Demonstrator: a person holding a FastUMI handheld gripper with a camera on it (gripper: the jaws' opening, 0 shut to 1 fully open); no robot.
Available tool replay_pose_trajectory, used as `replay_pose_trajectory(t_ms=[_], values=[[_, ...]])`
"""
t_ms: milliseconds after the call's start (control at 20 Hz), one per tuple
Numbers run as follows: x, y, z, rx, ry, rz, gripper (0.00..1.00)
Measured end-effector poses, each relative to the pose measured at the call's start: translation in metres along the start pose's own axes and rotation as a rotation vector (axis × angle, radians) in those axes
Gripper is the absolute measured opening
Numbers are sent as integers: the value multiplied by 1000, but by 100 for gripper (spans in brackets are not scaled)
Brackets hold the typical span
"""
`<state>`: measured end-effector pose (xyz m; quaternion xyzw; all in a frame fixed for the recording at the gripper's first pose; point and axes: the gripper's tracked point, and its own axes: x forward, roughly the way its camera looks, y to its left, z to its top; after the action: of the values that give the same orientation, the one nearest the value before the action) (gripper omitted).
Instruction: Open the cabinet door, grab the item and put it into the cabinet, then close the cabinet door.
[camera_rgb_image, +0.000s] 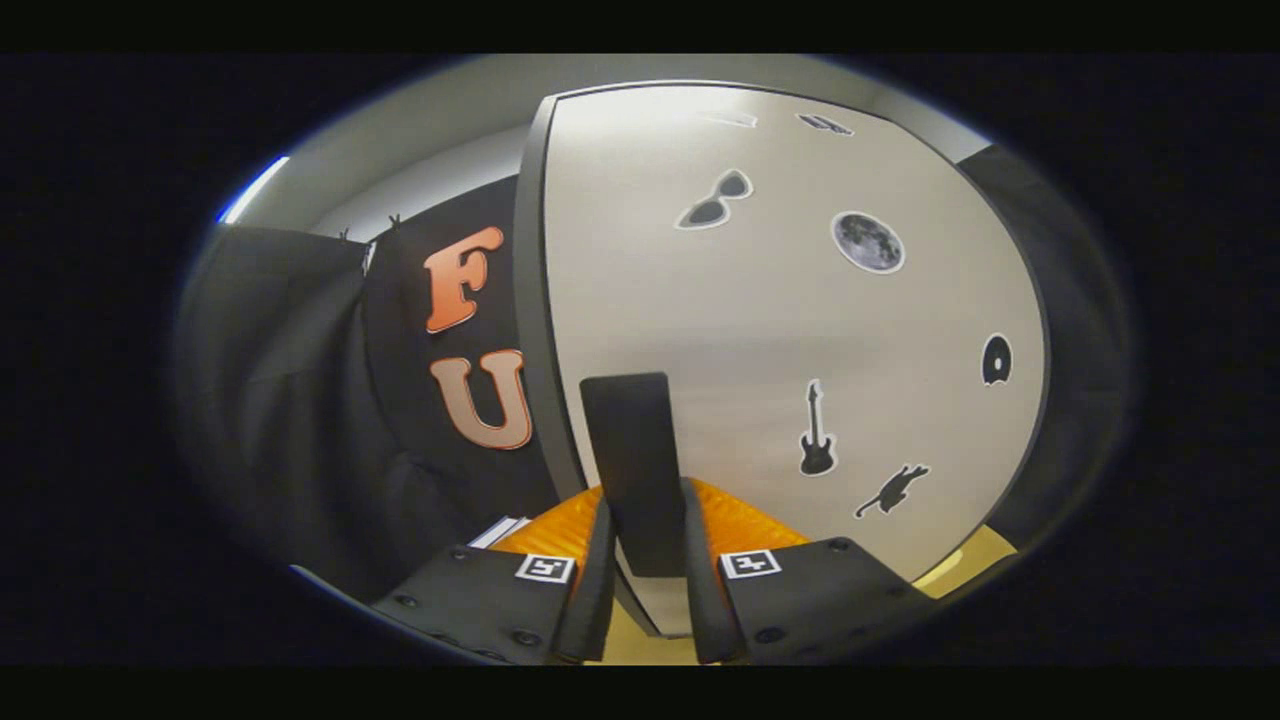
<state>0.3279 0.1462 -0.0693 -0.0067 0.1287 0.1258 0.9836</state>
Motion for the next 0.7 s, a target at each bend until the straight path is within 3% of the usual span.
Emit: replay_pose_trajectory(t_ms=[100,250,400,700], values=[[-2,0,0,-25,-1,-3,32],[-9,1,0,-42,6,-9,30],[-20,4,-1,-26,5,47,28],[-86,-1,-3,-12,-12,159,25]])
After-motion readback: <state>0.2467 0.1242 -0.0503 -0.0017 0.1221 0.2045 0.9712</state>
